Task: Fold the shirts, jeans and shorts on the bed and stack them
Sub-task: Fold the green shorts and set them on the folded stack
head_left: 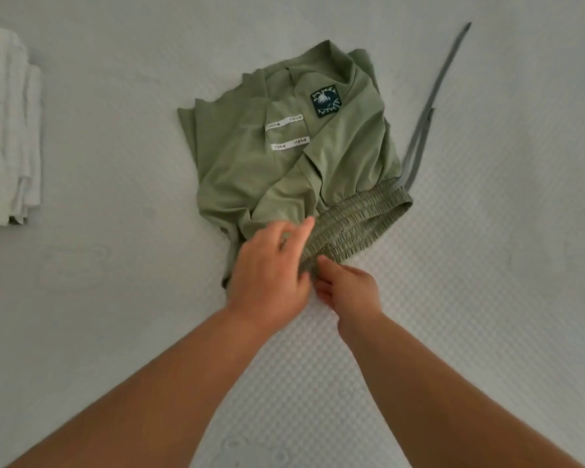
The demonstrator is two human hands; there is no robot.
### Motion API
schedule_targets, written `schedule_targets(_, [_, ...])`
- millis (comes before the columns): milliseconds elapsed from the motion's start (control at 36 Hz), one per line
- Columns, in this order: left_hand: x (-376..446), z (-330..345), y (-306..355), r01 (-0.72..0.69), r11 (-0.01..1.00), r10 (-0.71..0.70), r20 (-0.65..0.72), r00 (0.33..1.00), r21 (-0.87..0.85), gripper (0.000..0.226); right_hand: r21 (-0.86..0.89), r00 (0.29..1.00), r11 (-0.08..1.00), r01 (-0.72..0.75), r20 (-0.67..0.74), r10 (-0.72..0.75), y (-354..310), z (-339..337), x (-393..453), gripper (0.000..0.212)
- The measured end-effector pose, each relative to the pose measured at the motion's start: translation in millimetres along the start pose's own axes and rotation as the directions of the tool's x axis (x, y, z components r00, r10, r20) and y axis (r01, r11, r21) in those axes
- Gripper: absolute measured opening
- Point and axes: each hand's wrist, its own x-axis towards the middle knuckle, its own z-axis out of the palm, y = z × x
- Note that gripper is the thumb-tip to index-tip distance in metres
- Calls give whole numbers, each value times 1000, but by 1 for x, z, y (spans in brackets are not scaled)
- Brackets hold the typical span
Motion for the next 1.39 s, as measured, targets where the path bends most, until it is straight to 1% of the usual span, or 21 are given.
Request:
schedule_targets(56, [24, 8, 6, 23, 1000, -20, 143, 990, -19, 75, 73, 999, 997, -13, -40, 16, -3, 9, 4, 19])
schedule_targets(167, [65, 17, -2, 156, 978, -197, 365, 910, 139, 77, 133, 993, 991, 18, -116, -3, -1, 16, 5, 22])
schedule_targets(250, [81, 8, -4, 207, 978, -202, 433, 878, 35, 42, 284, 995, 957, 58, -98, -32, -5, 12, -4, 12])
schedule_targets(306, [80, -1, -1, 212, 976, -170, 436, 884, -48, 18, 313, 988, 941, 128, -124, -93, -8, 6, -12, 11])
schedule_targets(389, [64, -27, 0, 255, 953, -157, 453, 878, -163, 33, 30, 927, 953, 302, -244, -286, -15, -12, -29, 17])
schedule_targets(417, [57, -39, 0, 278, 941, -157, 475, 866, -195, 34, -13, 910, 944, 331, -262, -323, -19, -20, -36, 18])
schedule_targets(472, [44, -68, -1, 338, 909, -183, 494, 850, -246, 35, 55, 917, 940, 337, -244, -315, -30, -38, -56, 15])
schedule_targets(528, [33, -100, -2, 368, 888, -231, 426, 875, -275, 33, 134, 933, 938, 320, -216, -288, -43, -59, -77, 16])
schedule_targets(611, [19, -149, -2, 366, 905, -315, 238, 919, -216, 32, -91, 875, 904, 418, -226, -427, -63, -90, -112, 21])
schedule_targets(722, [8, -218, 9, 379, 916, -377, 38, 925, -130, 34, -363, 826, 781, 508, -52, -561, -87, -120, -168, 18])
schedule_targets(778, [3, -249, 18, 402, 911, -403, 17, 915, -92, 30, -471, 833, 723, 505, 46, -552, -99, -135, -197, 37])
schedule_targets(861, [-1, -290, 28, 470, 876, -462, 89, 882, -110, 17, -762, 799, 456, 459, 131, -586, -115, -156, -237, 54])
schedule_targets(944, [-6, -322, 39, 489, 869, -468, 195, 862, -79, 17, -918, 690, 162, 362, 147, -709, -134, -175, -272, 26])
schedule_targets(972, [-8, -329, 43, 480, 875, -463, 188, 866, -59, 17, -939, 661, 118, 322, 134, -739, -141, -179, -283, 17])
schedule_targets(1028, [-12, -344, 54, 462, 885, -452, 135, 882, -55, 15, -965, 657, 141, 220, 40, -753, -155, -185, -302, 9])
schedule_targets(1056, [-15, -351, 61, 452, 890, -444, 115, 888, -53, 15, -968, 691, 189, 167, -22, -723, -160, -186, -312, 9])
schedule_targets(1111, [-18, -364, 74, 423, 905, -419, 89, 904, -41, 15, -876, 810, 448, 178, -128, -572, -168, -190, -327, 12])
schedule_targets(1167, [-18, -375, 82, 378, 923, -375, 58, 925, -66, 11, -613, 912, 756, 232, -133, -388, -171, -192, -344, 14])
schedule_targets(1194, [-18, -381, 85, 357, 929, -355, 44, 934, -92, 11, -508, 930, 822, 257, -102, -353, -173, -195, -351, 15])
schedule_targets(1306, [-20, -407, 99, 328, 912, -313, 100, 945, -247, 33, -266, 921, 890, 369, -22, -389, -184, -205, -371, 18])
schedule_targets(1389, [-19, -424, 111, 405, 857, -348, 222, 911, -318, 18, -197, 930, 909, 368, 59, -363, -194, -212, -380, 14])
